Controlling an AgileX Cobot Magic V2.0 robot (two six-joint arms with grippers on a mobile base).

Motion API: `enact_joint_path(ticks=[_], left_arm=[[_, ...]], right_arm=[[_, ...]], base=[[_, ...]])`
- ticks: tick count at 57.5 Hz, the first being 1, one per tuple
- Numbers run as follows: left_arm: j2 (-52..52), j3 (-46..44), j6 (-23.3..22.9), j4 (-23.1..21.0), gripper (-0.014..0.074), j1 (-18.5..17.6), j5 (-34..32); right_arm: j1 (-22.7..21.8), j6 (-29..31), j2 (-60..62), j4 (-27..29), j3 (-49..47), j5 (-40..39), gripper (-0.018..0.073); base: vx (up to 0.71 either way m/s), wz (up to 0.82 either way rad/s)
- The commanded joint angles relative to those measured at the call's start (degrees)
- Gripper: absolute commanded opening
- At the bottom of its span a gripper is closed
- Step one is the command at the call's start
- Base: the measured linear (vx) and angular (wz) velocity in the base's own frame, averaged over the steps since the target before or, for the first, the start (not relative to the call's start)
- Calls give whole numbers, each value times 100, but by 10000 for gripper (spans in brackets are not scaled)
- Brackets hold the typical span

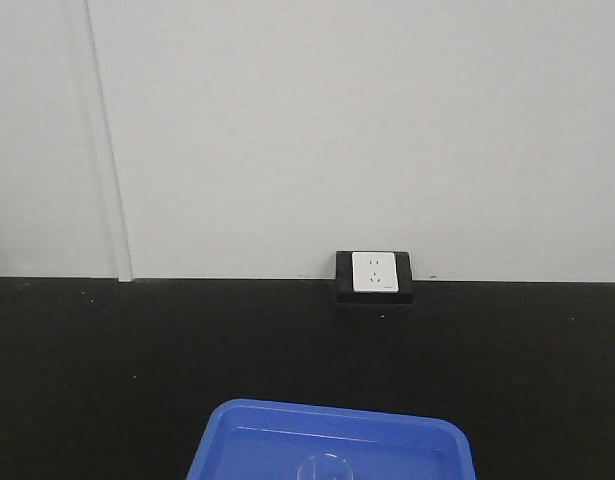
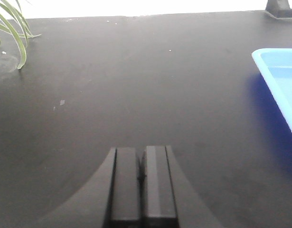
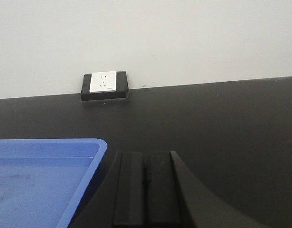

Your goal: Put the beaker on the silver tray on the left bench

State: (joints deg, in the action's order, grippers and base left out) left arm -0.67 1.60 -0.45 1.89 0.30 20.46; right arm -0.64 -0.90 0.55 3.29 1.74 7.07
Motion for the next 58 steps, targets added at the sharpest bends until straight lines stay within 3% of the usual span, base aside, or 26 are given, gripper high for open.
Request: enact_joint_path(ticks=[1,15,30,46,58], left_arm=[[-90,159,-6,-4,1,-33,-444],[-90,159,-6,-4,1,-33,-444],[-90,159,-6,-4,1,-33,-444],[-90,159,-6,-4,1,-33,-444],[-90,159,-6,-4,1,-33,-444]], right_arm=[[-17,3,100,-18,67,-479,-8],[-17,41,100,-18,67,-511,-8],[-17,484,-92,41,-770,-1435,-8],[-17,546,-2904,-19,-3186,-1494,-8],[-17,541,-4533,-4,-4117,-1497,-8]], base=[[0,0],[0,0],[0,0],[0,0],[0,0]])
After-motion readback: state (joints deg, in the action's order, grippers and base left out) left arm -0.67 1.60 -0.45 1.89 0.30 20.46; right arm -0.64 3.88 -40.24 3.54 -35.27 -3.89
